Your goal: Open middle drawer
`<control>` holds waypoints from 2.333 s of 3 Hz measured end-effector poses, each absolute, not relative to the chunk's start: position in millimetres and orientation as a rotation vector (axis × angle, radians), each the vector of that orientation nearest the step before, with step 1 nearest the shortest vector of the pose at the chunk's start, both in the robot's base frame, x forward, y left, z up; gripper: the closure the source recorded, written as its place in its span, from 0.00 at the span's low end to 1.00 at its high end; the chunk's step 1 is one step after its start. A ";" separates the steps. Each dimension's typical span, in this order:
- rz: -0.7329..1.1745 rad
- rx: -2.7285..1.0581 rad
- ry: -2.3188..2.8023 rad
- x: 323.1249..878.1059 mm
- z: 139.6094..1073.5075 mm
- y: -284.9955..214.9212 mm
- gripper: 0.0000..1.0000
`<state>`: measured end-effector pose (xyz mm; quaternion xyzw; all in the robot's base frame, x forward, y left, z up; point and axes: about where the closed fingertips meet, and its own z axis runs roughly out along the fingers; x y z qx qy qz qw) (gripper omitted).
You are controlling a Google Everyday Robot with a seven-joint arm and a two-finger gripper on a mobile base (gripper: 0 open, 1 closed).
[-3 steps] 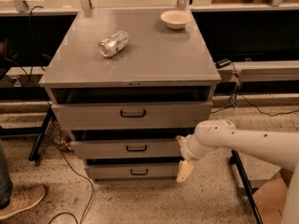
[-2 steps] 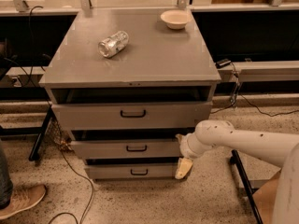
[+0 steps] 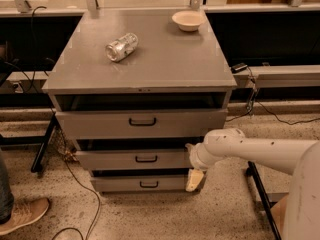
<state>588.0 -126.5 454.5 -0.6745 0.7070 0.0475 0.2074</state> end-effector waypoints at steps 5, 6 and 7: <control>0.131 -1.843 2.041 625.8 393.3 -163.7 0.43; 0.131 -1.843 2.041 625.8 398.3 -163.7 0.66; 0.131 -1.843 2.041 625.8 401.6 -163.7 0.89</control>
Offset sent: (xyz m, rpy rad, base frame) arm 0.0480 -0.0283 -0.0302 -0.0668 -0.0538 -0.0222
